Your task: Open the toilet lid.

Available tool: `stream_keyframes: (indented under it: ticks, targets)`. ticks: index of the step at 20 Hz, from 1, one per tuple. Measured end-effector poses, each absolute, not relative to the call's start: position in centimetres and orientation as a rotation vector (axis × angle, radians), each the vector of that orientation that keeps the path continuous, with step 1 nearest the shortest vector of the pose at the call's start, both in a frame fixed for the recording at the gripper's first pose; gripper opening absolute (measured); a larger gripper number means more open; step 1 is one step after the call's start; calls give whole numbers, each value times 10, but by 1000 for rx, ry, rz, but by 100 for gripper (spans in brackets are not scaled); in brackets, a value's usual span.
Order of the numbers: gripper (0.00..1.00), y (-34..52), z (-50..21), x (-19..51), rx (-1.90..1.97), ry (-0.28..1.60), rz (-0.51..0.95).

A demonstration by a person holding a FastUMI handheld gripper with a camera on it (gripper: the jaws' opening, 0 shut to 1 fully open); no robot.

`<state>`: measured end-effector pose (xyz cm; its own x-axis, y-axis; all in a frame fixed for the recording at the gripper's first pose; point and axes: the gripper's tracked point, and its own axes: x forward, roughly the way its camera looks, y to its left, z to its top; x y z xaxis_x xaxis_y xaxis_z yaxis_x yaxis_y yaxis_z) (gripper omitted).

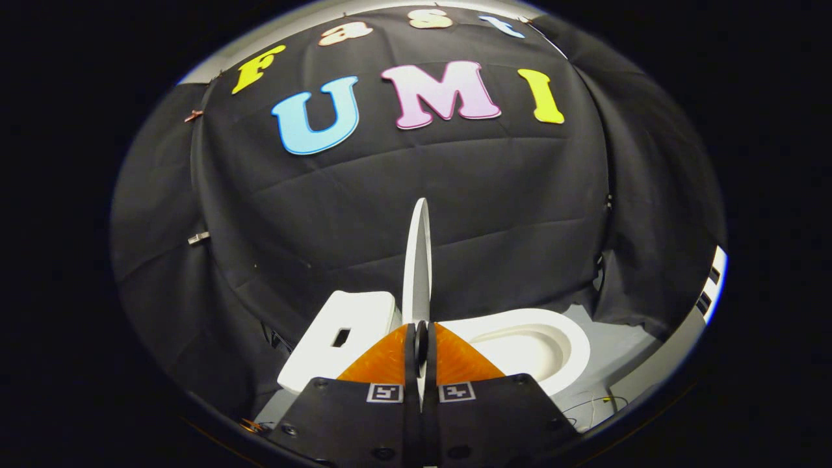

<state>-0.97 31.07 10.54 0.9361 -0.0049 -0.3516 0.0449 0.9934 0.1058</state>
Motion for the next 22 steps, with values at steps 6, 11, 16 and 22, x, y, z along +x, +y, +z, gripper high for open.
stream_keyframes:
  ticks: [6,11,16,22]
  targets:
    - [5,373,103,-10,-1,321,-23]
    - [6,417,91,-8,-79,300,-3]
    - [6,437,84,-8,-112,294,-6]
    - [6,453,79,-8,-141,297,-13]
